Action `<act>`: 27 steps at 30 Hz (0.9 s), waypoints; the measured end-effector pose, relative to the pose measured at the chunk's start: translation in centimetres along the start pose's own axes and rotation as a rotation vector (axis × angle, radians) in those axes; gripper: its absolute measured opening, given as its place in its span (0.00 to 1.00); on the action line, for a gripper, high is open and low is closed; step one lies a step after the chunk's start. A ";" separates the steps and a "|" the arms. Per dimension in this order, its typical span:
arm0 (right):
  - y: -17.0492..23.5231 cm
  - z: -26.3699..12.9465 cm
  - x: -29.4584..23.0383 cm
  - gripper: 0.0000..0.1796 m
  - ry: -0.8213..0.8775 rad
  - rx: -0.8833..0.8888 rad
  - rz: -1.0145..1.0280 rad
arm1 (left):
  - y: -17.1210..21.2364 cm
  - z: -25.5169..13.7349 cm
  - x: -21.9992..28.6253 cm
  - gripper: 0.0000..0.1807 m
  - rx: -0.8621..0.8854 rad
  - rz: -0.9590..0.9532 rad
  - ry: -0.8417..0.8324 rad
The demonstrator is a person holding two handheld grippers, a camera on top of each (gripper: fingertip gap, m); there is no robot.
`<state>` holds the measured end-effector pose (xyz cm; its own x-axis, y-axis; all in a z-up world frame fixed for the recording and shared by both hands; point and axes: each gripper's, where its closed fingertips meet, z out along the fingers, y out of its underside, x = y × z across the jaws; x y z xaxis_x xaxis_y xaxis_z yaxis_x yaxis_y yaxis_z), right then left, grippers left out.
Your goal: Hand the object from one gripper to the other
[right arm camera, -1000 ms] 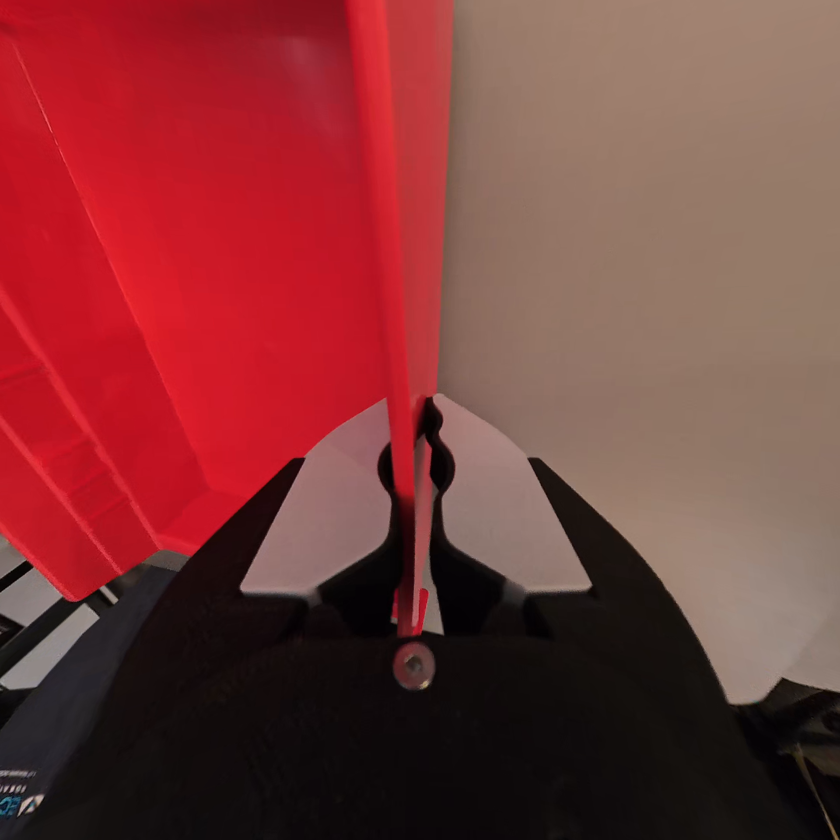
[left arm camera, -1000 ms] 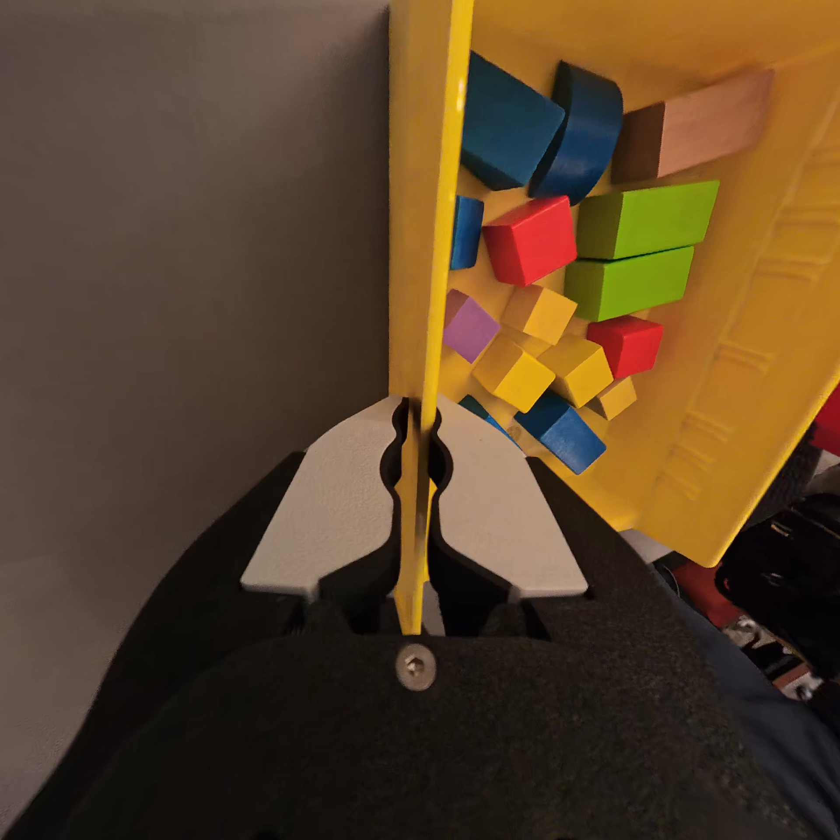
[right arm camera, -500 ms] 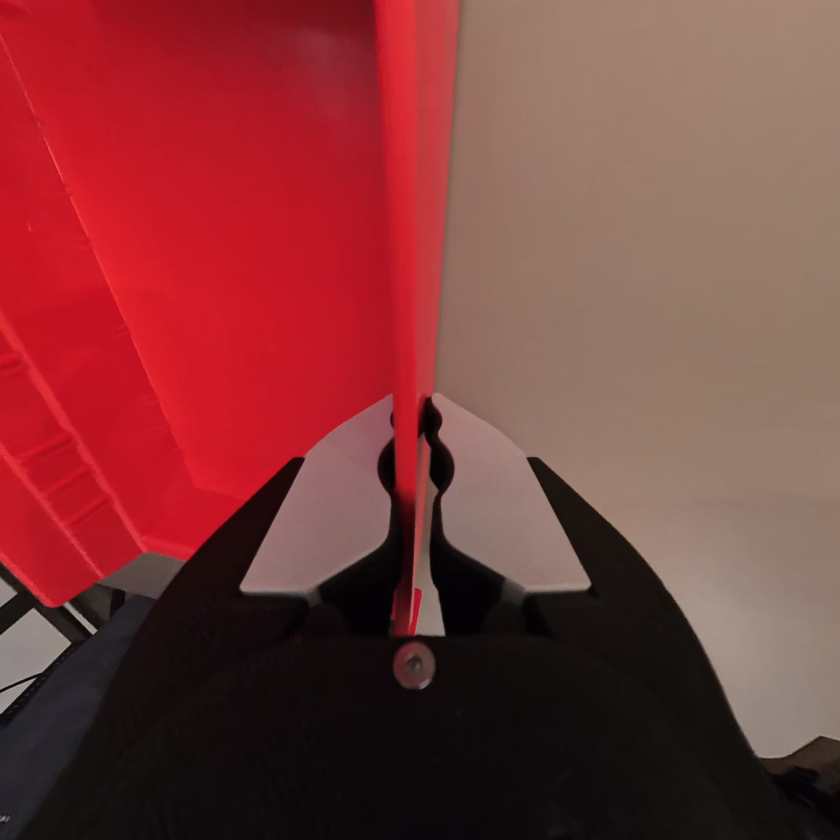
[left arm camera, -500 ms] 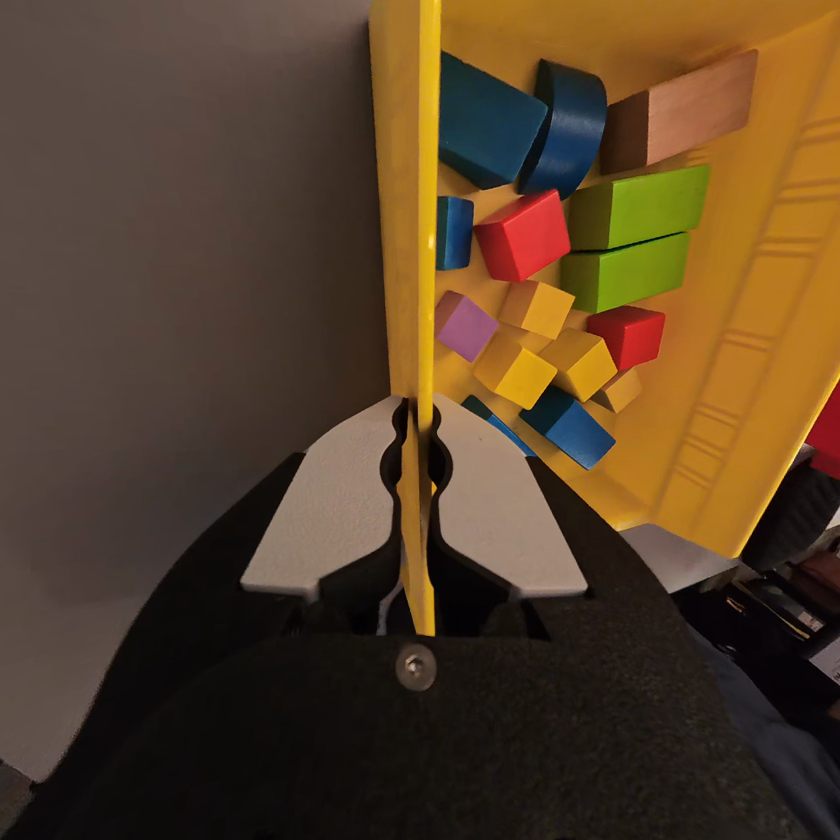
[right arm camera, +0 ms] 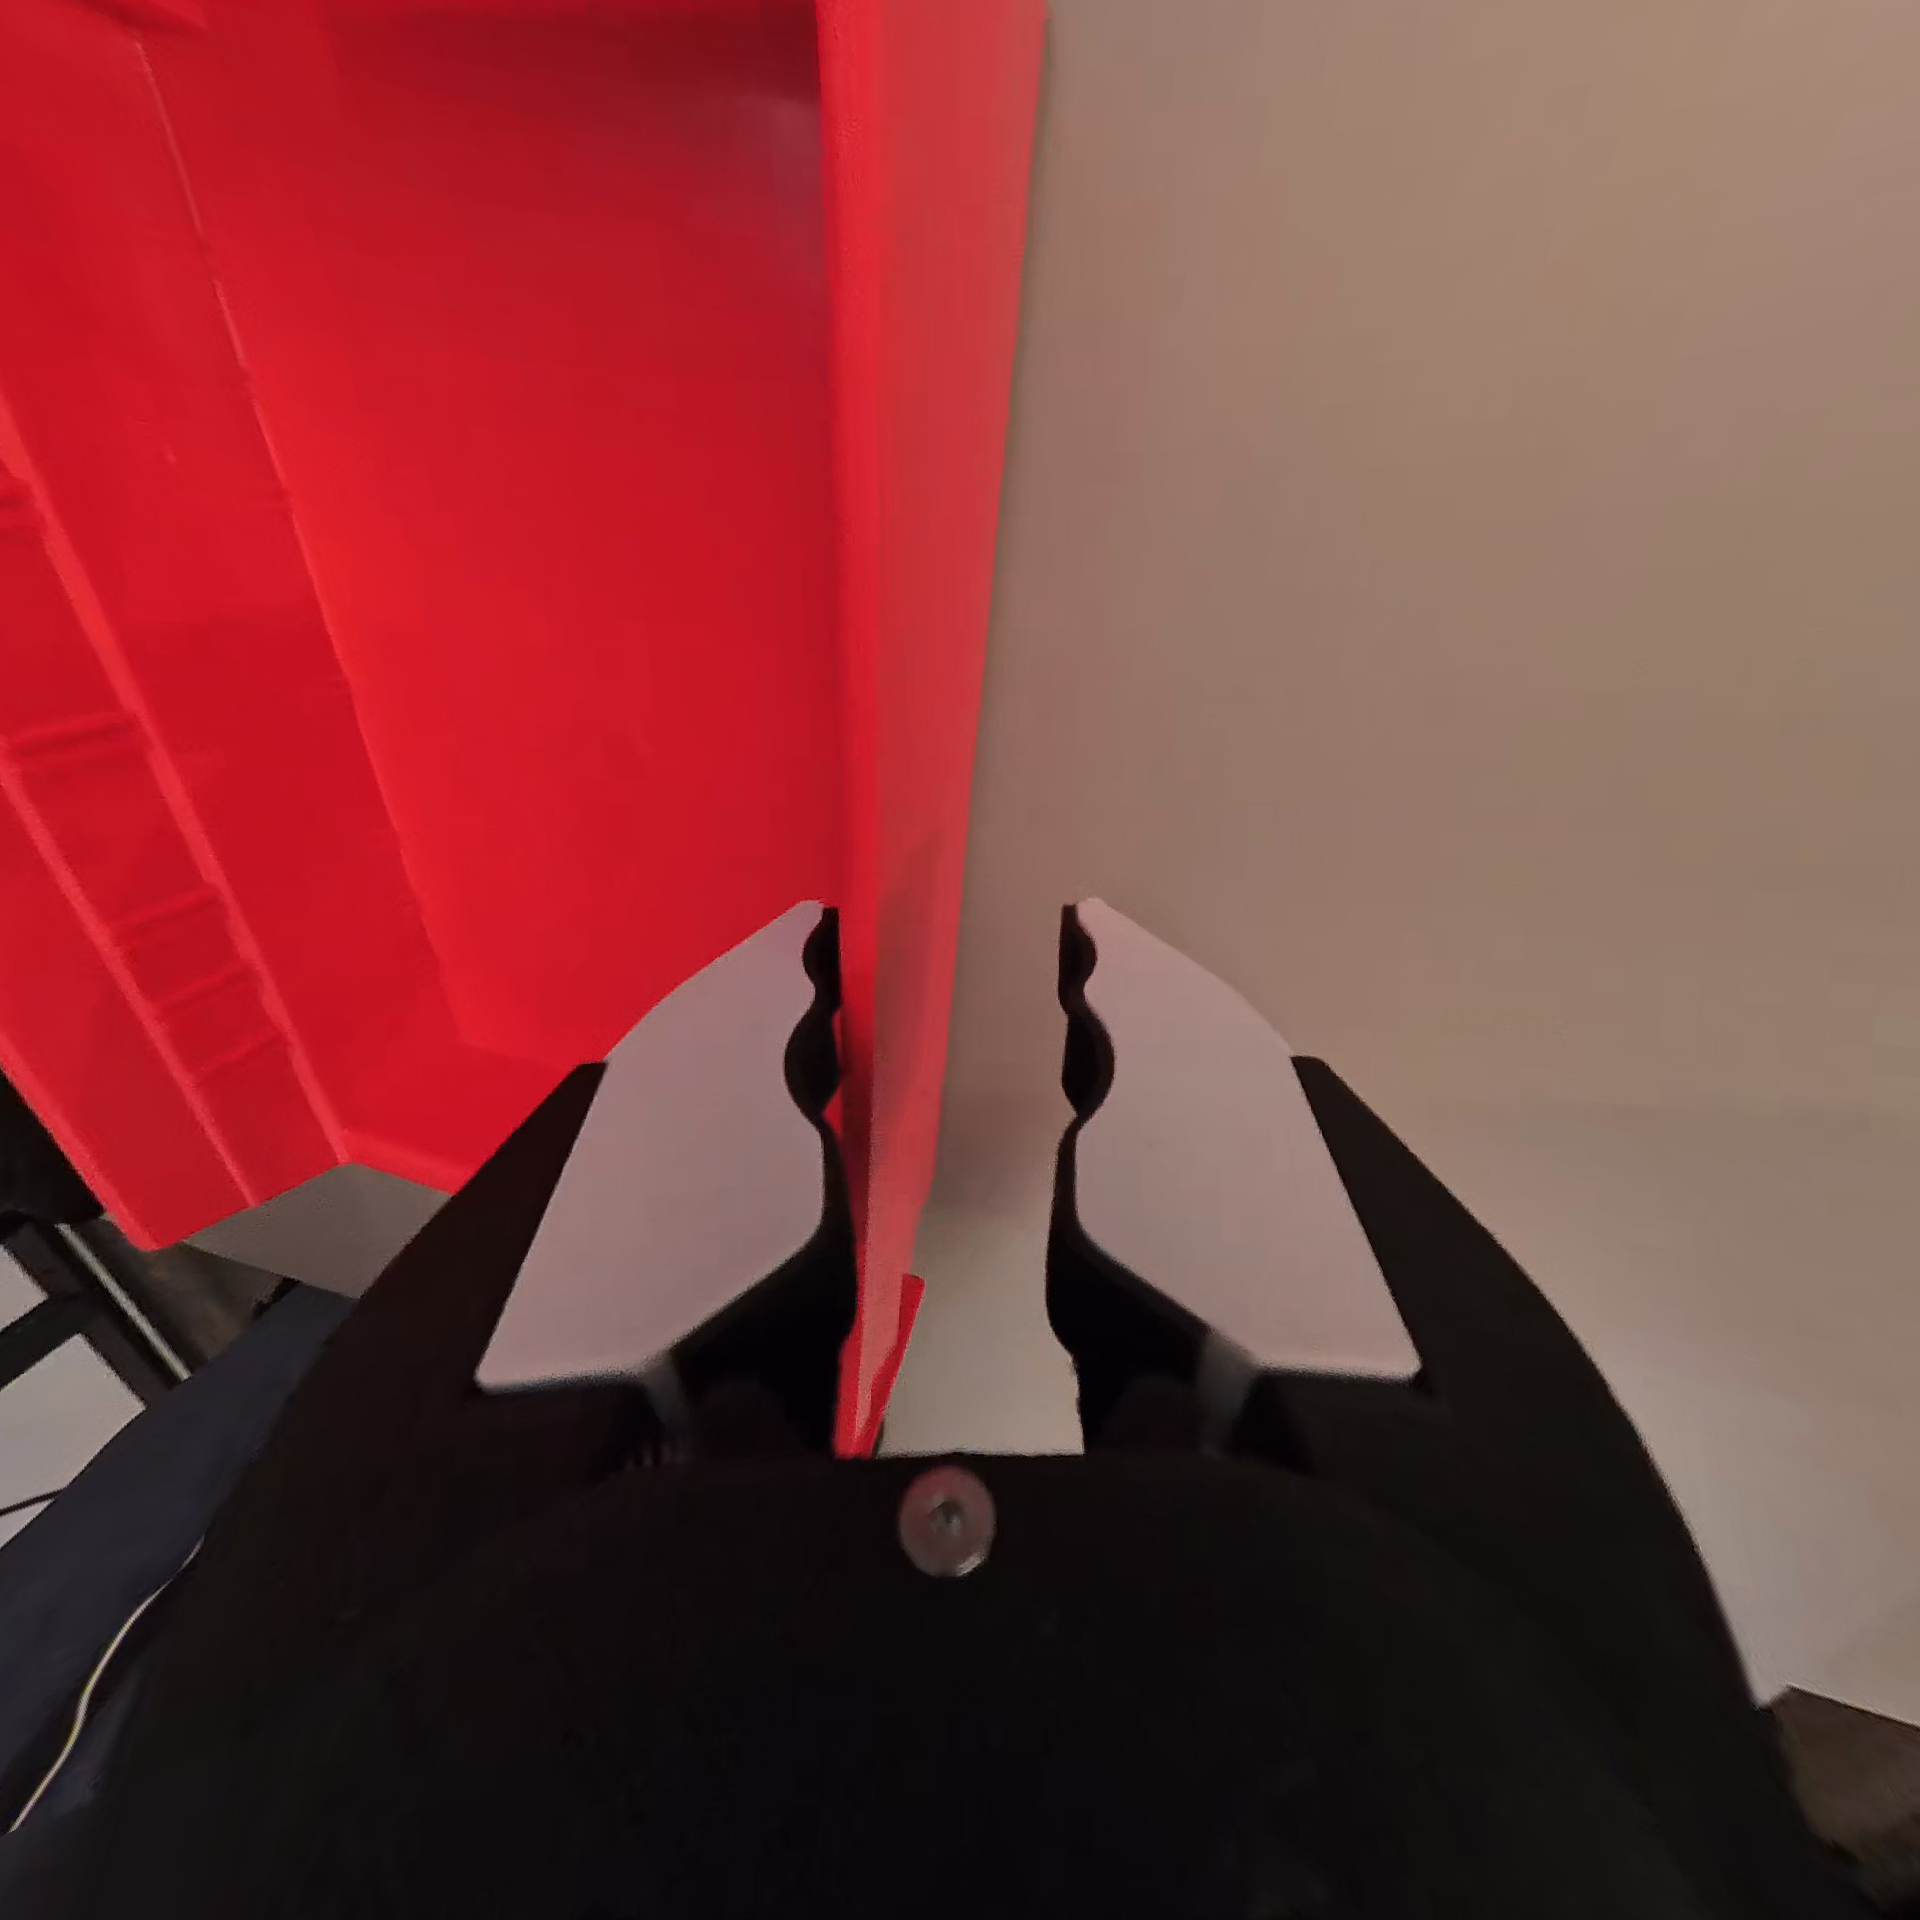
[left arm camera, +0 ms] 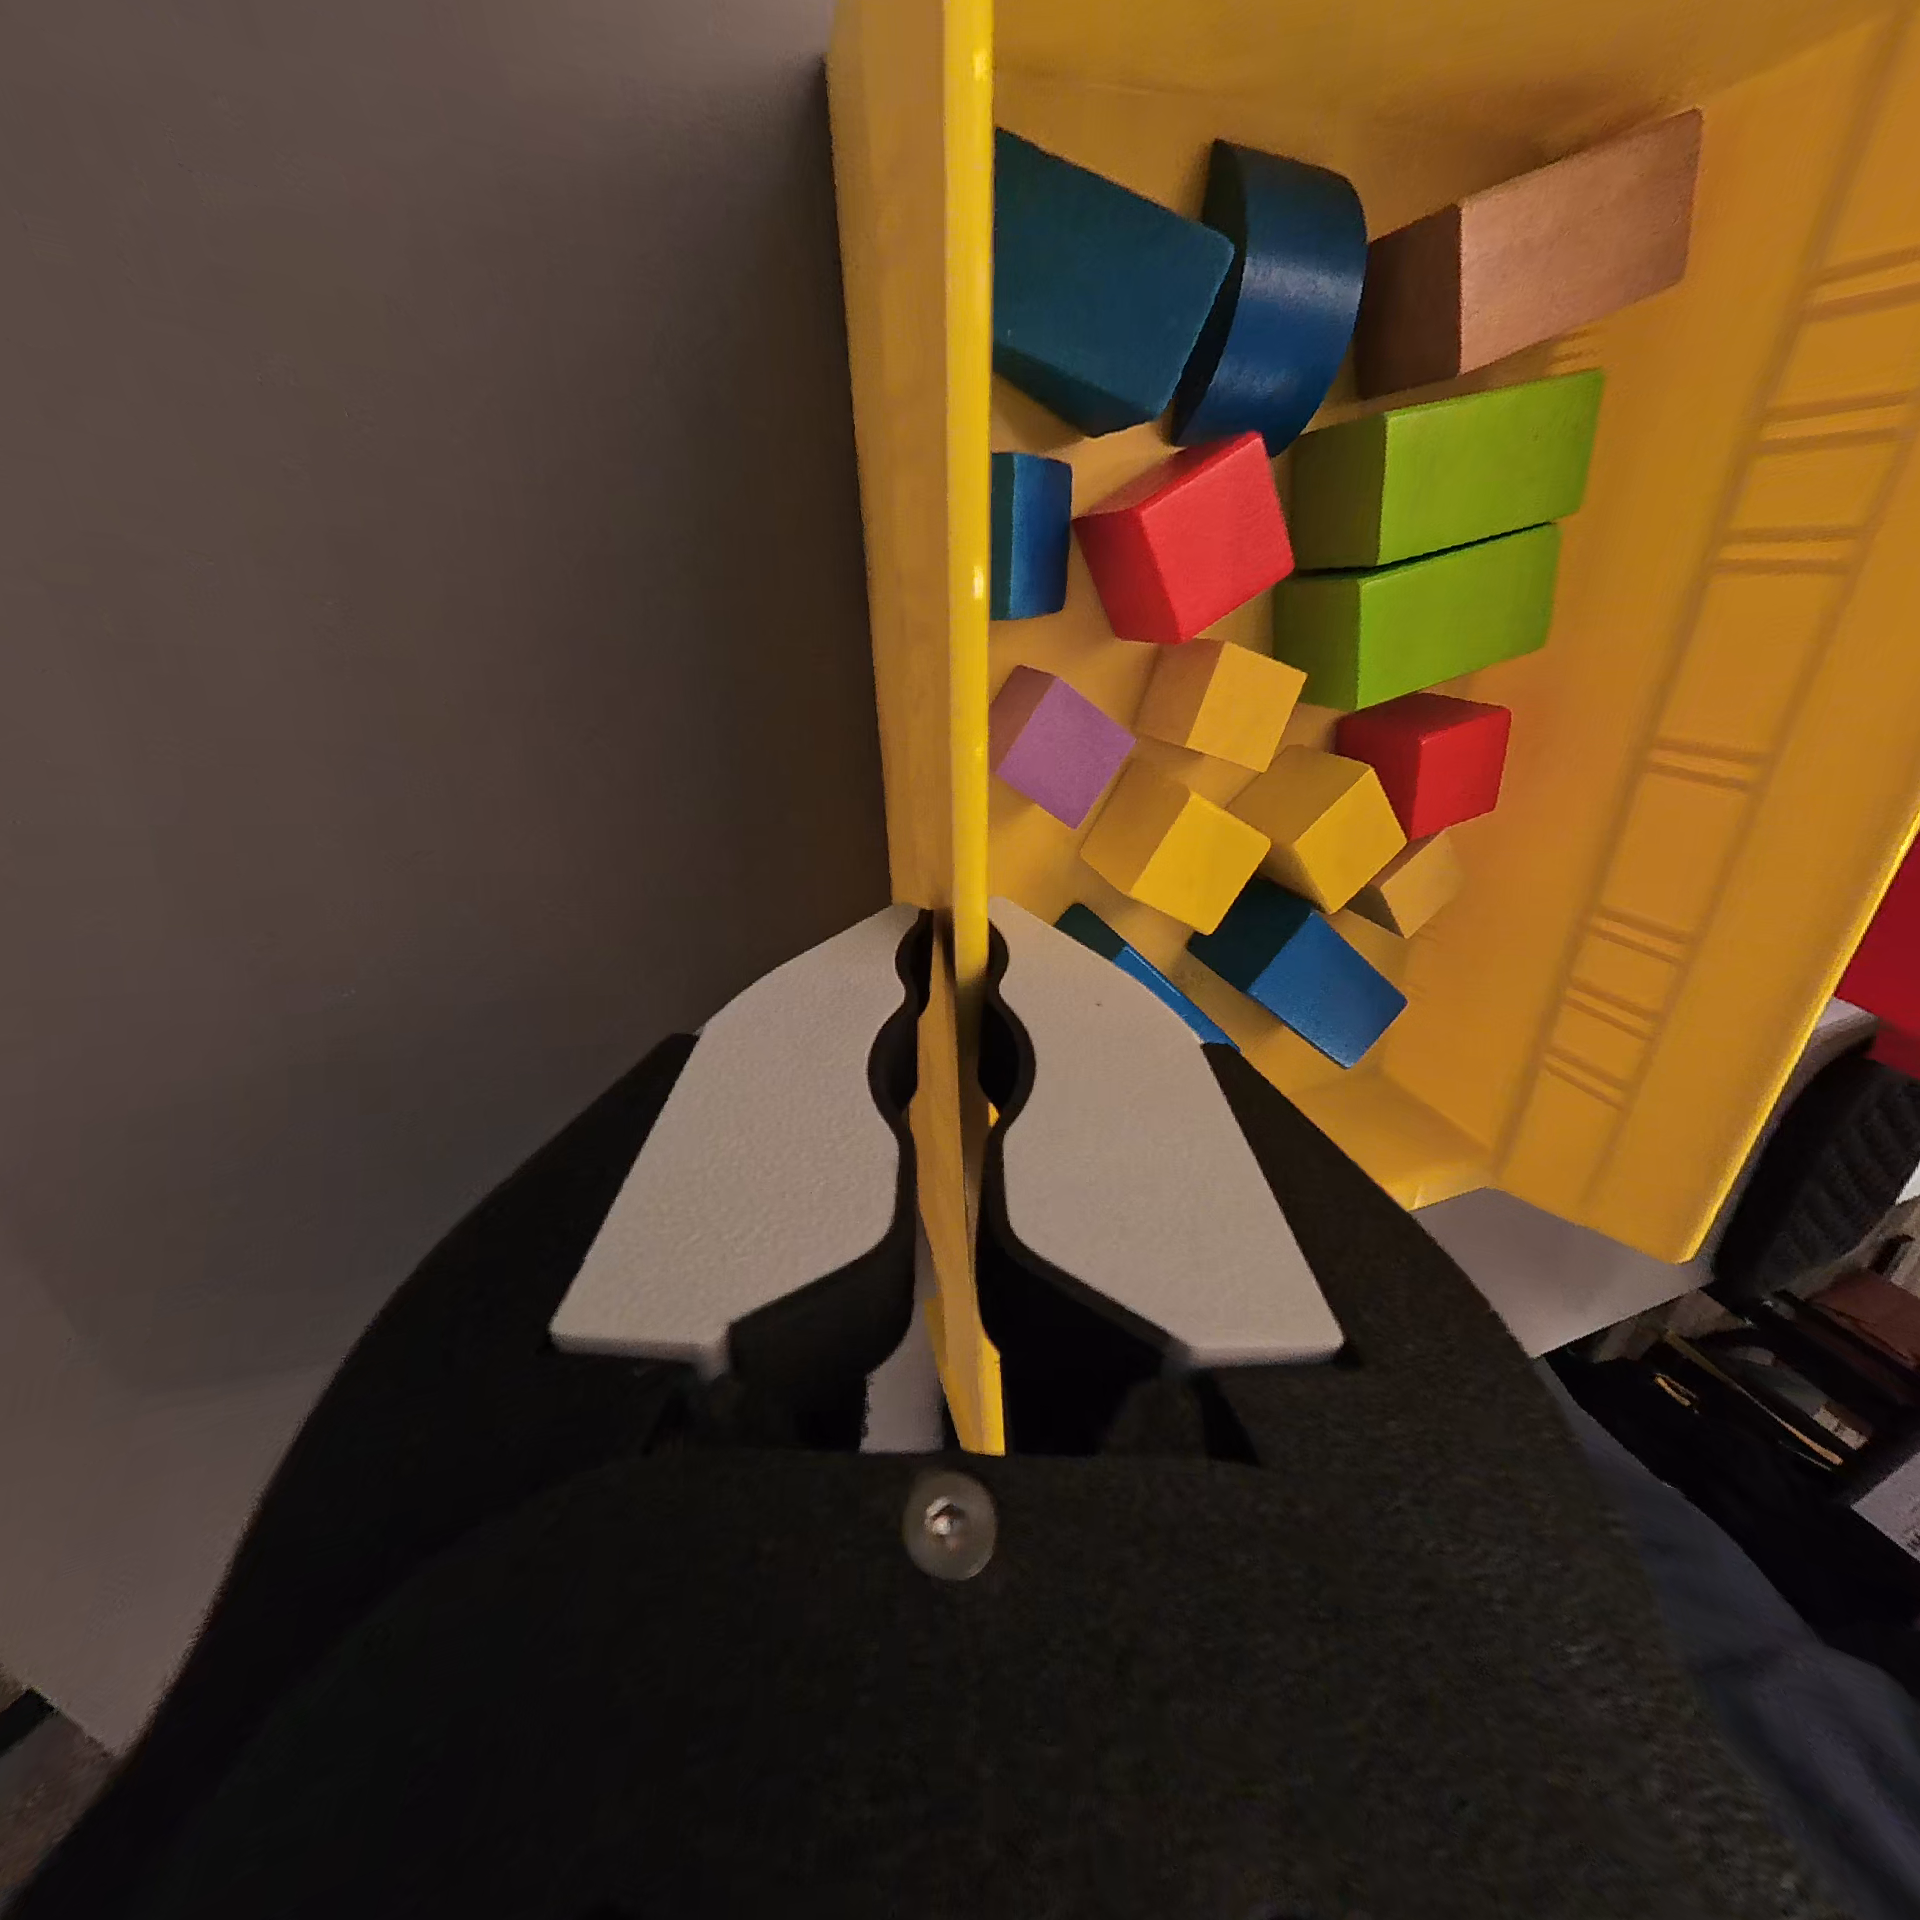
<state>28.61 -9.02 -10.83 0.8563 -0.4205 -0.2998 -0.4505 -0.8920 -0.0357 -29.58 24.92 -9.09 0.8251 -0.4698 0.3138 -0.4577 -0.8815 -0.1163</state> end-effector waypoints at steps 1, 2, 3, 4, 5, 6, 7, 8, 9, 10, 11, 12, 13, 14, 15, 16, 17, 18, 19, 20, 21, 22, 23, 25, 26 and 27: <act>0.0 0.0 0.0 0.23 -0.017 0.005 0.008 | 0.1 -0.1 -0.2 0.03 0.002 -0.006 0.003; 0.0 0.1 -0.1 0.23 -0.034 0.012 0.015 | 0.2 -0.2 -0.5 0.03 0.003 -0.009 0.003; -0.1 0.1 -0.2 0.23 -0.048 0.018 0.018 | 0.3 -0.3 -0.8 0.03 0.005 -0.012 0.003; -0.1 0.2 -0.2 0.23 -0.055 0.021 0.016 | 0.5 -0.5 -1.2 0.03 0.006 -0.015 0.000; -0.1 0.2 -0.2 0.23 -0.057 0.024 0.013 | 0.7 -0.6 -1.6 0.03 0.007 -0.019 -0.003; -0.2 0.2 -0.3 0.23 -0.057 0.026 0.010 | 0.9 -0.8 -2.0 0.03 0.010 -0.025 -0.005; -0.2 0.3 -0.3 0.23 -0.055 0.027 0.009 | 1.1 -1.0 -2.5 0.03 0.013 -0.032 -0.007; -0.2 0.3 -0.3 0.23 -0.050 0.026 0.006 | 1.2 -1.2 -2.9 0.03 0.019 -0.041 -0.009; -0.2 0.4 -0.3 0.23 -0.043 0.025 -0.001 | 1.4 -1.4 -3.4 0.03 0.023 -0.047 -0.010; -0.1 0.5 -0.3 0.22 -0.032 0.017 -0.009 | 1.5 -1.5 -3.8 0.03 0.027 -0.051 -0.013; 0.1 0.8 -0.3 0.22 -0.019 0.004 -0.018 | 1.7 -1.7 -4.2 0.03 0.030 -0.055 -0.015; 0.3 1.1 -0.3 0.21 -0.007 -0.015 -0.029 | 1.8 -1.8 -4.5 0.03 0.032 -0.052 -0.019; 0.6 1.4 -0.3 0.19 0.010 -0.039 -0.041 | 1.9 -1.9 -4.7 0.03 0.033 -0.039 -0.023; 1.0 1.7 -0.2 0.14 0.028 -0.065 -0.059 | 1.9 -1.9 -4.8 0.03 0.034 -0.016 -0.029; 1.1 1.9 -0.4 0.06 0.028 -0.075 -0.082 | 2.0 -1.9 -4.8 0.03 0.037 0.005 -0.037; 1.0 2.0 -0.4 0.05 0.040 -0.072 -0.091 | 2.0 -1.9 -4.8 0.03 0.039 0.023 -0.050; 1.0 2.0 -0.4 0.04 0.050 -0.072 -0.089 | 2.0 -1.9 -4.8 0.03 0.040 0.048 -0.070; 1.0 1.9 -0.3 0.04 0.056 -0.074 -0.084 | 2.0 -1.9 -4.8 0.02 0.042 0.070 -0.091; 1.0 1.9 -0.3 0.04 0.057 -0.073 -0.081 | 2.1 -1.9 -4.8 0.02 0.040 0.086 -0.109; 1.1 1.9 -0.1 0.04 0.056 -0.073 -0.077 | 2.2 -1.9 -4.7 0.02 0.035 0.094 -0.117; 1.1 1.9 0.1 0.04 0.051 -0.075 -0.066 | 2.3 -1.8 -4.6 0.02 0.030 0.094 -0.114; 1.2 1.8 0.2 0.04 0.041 -0.076 -0.049 | 2.4 -1.8 -4.5 0.02 0.028 0.092 -0.106; 1.3 1.8 0.3 0.04 0.032 -0.080 -0.037 | 2.4 -1.8 -4.4 0.03 0.029 0.094 -0.098; 1.5 1.7 0.6 0.04 0.031 -0.085 -0.032 | 2.4 -1.8 -4.4 0.03 0.039 0.106 -0.091; 1.5 1.7 0.6 0.04 0.034 -0.086 -0.034 | 2.4 -1.8 -4.4 0.03 0.041 0.114 -0.087; 1.5 1.7 0.6 0.04 0.039 -0.085 -0.042 | 2.5 -1.8 -4.4 0.03 0.040 0.129 -0.086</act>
